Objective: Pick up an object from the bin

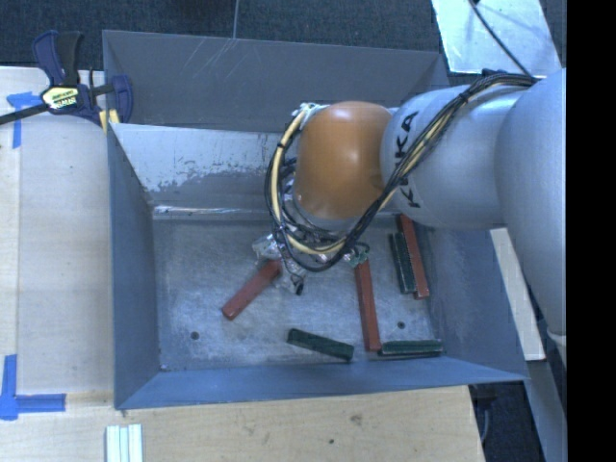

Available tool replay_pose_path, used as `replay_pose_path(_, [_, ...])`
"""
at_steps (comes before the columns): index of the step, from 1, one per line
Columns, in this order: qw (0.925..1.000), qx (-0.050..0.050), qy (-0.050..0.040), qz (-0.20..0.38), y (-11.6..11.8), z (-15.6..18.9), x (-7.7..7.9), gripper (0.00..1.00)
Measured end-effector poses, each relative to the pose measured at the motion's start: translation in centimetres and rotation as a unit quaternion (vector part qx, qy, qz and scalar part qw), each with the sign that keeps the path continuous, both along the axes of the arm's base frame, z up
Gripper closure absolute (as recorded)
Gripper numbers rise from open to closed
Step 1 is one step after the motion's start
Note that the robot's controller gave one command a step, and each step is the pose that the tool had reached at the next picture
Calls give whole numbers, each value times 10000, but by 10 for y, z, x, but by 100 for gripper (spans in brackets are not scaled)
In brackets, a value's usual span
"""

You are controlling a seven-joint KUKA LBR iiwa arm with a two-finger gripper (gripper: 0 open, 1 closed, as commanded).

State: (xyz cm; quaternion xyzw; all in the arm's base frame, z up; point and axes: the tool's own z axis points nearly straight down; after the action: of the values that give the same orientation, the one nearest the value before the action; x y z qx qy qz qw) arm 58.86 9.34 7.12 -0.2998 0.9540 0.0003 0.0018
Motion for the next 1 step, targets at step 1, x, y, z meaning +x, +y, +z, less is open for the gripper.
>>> replay_pose_path(1, [9997,-6,32,-256,7,0,-83,100])
